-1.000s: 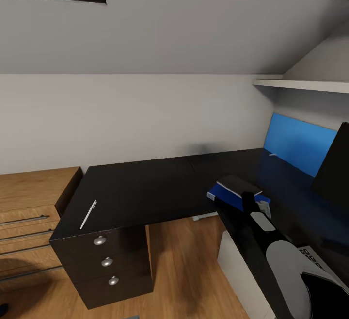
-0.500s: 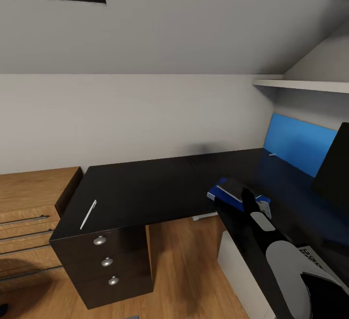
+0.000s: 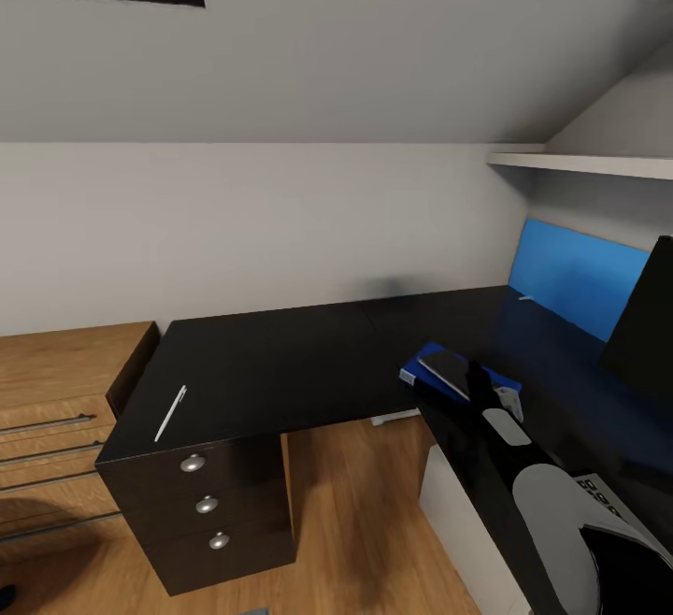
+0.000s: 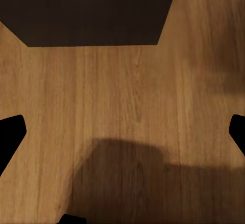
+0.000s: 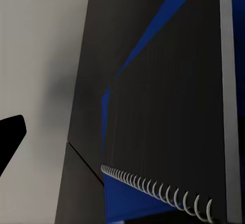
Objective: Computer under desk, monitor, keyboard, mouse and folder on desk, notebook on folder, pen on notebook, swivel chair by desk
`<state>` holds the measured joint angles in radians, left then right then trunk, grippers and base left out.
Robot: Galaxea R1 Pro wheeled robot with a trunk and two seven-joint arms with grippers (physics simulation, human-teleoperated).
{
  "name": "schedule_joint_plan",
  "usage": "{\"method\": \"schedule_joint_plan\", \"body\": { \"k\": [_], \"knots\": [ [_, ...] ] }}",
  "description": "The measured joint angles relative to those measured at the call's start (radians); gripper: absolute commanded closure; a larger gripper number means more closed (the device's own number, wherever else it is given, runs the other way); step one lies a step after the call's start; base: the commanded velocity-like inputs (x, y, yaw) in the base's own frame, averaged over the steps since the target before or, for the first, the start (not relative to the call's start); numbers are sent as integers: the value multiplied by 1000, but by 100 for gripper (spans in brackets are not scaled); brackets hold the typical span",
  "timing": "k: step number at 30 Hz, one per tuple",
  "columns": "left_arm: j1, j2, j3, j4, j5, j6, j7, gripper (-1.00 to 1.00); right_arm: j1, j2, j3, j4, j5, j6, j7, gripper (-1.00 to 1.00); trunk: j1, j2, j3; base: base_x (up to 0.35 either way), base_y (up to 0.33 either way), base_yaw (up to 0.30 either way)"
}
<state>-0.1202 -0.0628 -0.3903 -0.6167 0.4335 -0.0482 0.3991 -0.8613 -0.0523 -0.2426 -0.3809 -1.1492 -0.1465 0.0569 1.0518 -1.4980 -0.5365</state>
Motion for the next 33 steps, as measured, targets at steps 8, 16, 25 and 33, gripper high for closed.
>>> {"method": "schedule_joint_plan", "body": {
  "k": [8,16,25,33],
  "knots": [
    [0,0,0,0,0,1,0,-100,0,0,0,-1,0,0,0,-100,0,0,0,-163,0,0],
    [0,0,2,0,1,1,0,-100,0,0,1,-3,2,-1,4,-100,-8,14,6,-11,0,0],
    [0,1,2,0,2,1,0,-100,6,6,3,-80,11,-3,9,-100,-42,77,34,0,0,0],
    [0,1,2,0,1,1,1,-100,26,47,6,-98,125,0,78,-100,-50,91,41,0,0,0]
  ]
}}
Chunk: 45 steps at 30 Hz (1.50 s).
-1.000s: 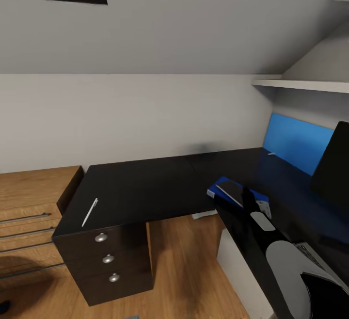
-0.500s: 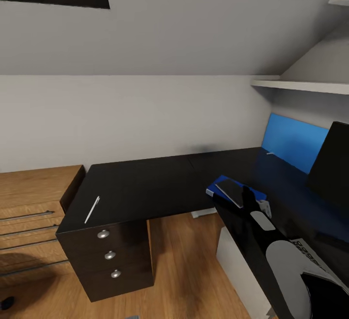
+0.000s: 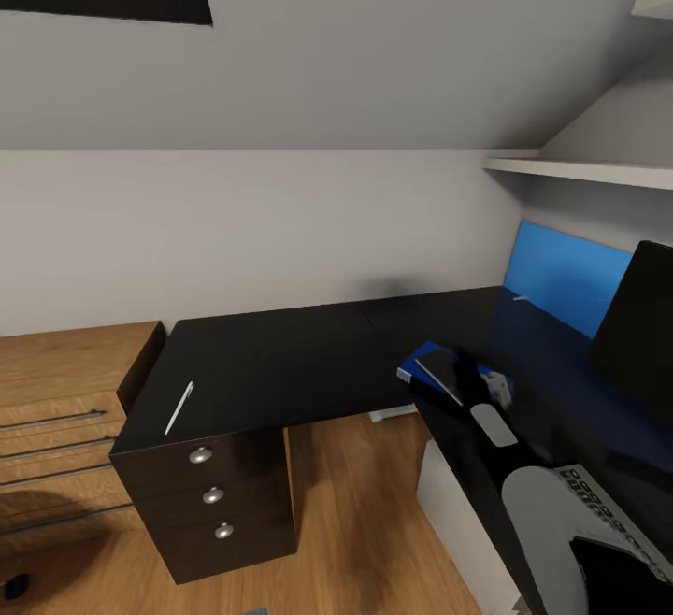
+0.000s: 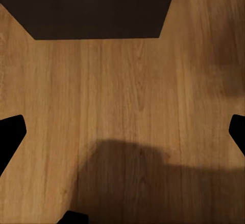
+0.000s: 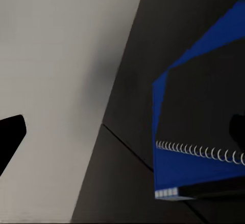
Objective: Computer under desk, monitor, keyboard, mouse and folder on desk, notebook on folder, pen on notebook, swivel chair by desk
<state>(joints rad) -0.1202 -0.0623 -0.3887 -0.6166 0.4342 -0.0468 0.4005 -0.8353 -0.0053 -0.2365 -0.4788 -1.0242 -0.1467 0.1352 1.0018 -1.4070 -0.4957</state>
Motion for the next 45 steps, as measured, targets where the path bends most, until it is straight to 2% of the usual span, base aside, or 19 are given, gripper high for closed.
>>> {"method": "schedule_joint_plan", "body": {
  "k": [4,7,14,18,19,23,31,34,39,45],
  "knots": [
    [0,0,0,0,-1,0,0,-100,1,21,2,2,23,0,29,-100,0,0,0,0,0,0],
    [0,0,0,0,-1,0,2,-100,2,64,3,6,38,-2,46,-100,0,0,0,0,0,110],
    [0,0,0,0,-1,0,3,-100,3,102,15,10,47,-3,48,-100,0,0,0,0,0,215],
    [0,0,0,0,-1,0,3,-100,5,111,52,12,64,0,50,-100,0,0,0,0,0,90],
    [0,0,0,0,-1,0,3,-100,7,118,105,20,88,-1,49,-100,0,0,0,0,0,28],
    [0,0,0,0,-1,0,3,-100,8,126,146,28,104,-2,47,-100,0,0,0,0,0,15],
    [0,0,0,0,0,0,3,-100,9,135,166,32,108,-2,49,-100,0,0,0,0,0,37],
    [0,0,1,-1,-1,-2,2,-100,9,147,167,35,108,-27,44,-100,0,0,1,0,47,252],
    [0,0,1,-2,-1,-7,3,-100,9,152,169,50,109,-57,44,-100,0,0,3,0,209,266],
    [0,0,1,-2,-1,-84,2,-100,9,162,172,66,110,-70,43,-100,0,0,4,0,303,272]
  ]
}}
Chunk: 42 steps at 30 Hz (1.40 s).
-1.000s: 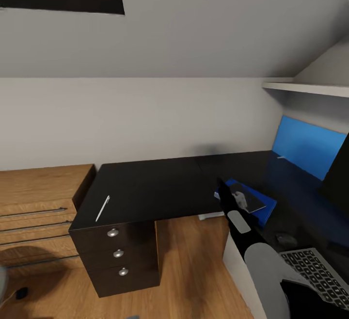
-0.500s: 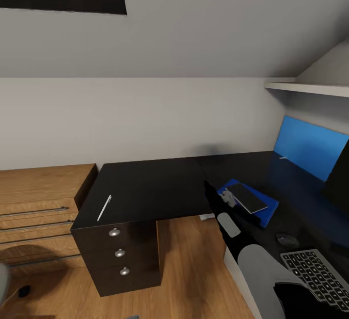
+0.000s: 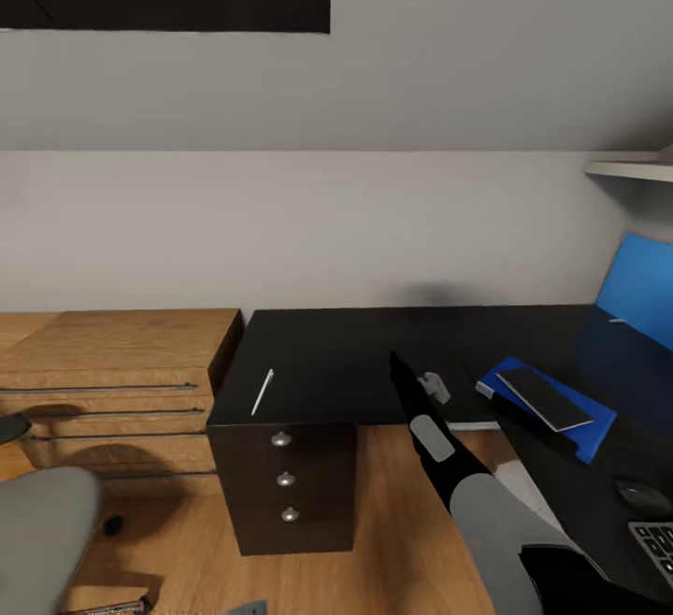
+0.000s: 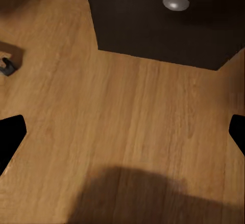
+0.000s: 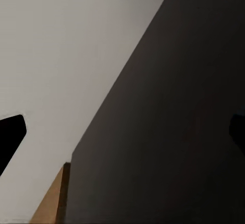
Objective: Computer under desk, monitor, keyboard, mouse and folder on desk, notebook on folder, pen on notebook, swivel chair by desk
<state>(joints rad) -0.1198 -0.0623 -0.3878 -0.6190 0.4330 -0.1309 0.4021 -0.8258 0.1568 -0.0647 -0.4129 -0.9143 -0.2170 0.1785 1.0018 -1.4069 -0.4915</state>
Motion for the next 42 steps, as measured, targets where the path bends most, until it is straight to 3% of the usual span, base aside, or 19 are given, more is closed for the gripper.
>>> {"method": "schedule_joint_plan", "body": {
  "k": [13,23,25,29,32,35,42],
  "knots": [
    [0,1,0,1,3,-32,-2,-100,0,8,1,5,1,-3,0,-100,0,0,0,0,317,274],
    [0,0,0,2,3,-30,-2,-100,0,6,6,3,7,1,5,-100,0,0,0,0,65,144],
    [0,0,-1,2,3,-30,-2,-100,0,6,19,2,14,3,6,-100,0,0,0,0,9,23],
    [0,0,-1,2,3,-30,-2,-100,0,3,97,2,47,6,11,-100,0,0,0,0,4,10],
    [0,0,-1,2,3,-30,-2,-100,0,1,130,2,59,7,12,-100,0,0,0,0,2,4],
    [0,0,-1,2,3,-30,-2,-100,0,0,155,2,67,6,12,-100,0,0,0,0,1,2],
    [0,0,-1,2,3,-30,-2,-100,1,5,173,4,68,7,13,-100,0,0,0,0,0,0]
  ]
}}
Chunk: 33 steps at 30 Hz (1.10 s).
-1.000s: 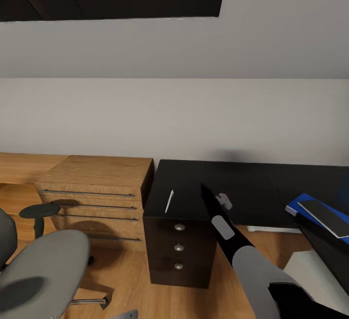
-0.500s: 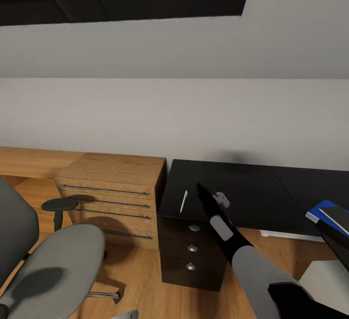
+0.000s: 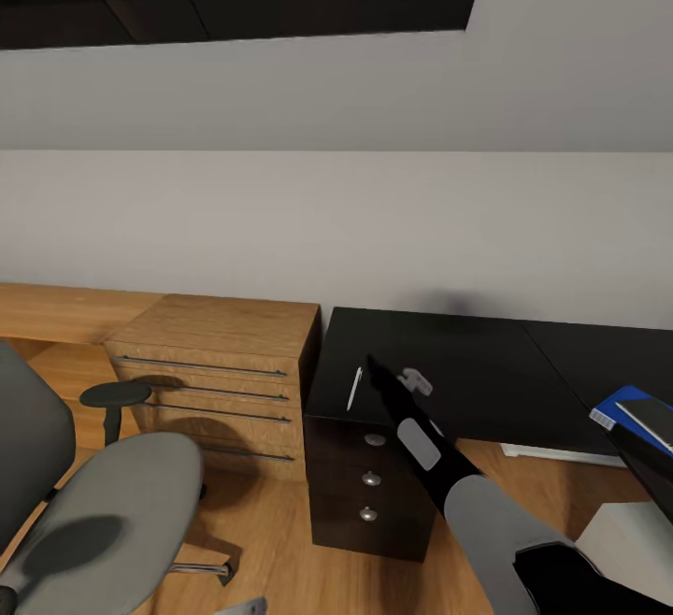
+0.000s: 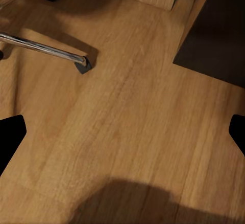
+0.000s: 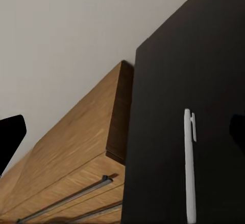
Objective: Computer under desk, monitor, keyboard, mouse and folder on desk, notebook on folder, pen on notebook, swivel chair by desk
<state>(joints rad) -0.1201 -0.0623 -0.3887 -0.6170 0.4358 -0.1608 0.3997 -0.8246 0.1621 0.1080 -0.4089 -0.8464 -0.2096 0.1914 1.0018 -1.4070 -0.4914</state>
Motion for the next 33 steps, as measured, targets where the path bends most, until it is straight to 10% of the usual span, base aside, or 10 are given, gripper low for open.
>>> {"method": "schedule_joint_plan", "body": {
  "k": [9,23,33],
  "knots": [
    [0,0,0,0,0,-1,0,-100,6,-1,3,-1,4,-4,3,-100,0,0,0,0,0,0],
    [0,0,-1,0,-3,-5,0,-100,35,-7,9,-8,204,98,-11,-100,0,0,0,0,0,0],
    [0,0,-1,0,-3,-5,1,-100,40,-3,63,-26,296,95,-297,-100,0,0,0,0,0,0]
  ]
}}
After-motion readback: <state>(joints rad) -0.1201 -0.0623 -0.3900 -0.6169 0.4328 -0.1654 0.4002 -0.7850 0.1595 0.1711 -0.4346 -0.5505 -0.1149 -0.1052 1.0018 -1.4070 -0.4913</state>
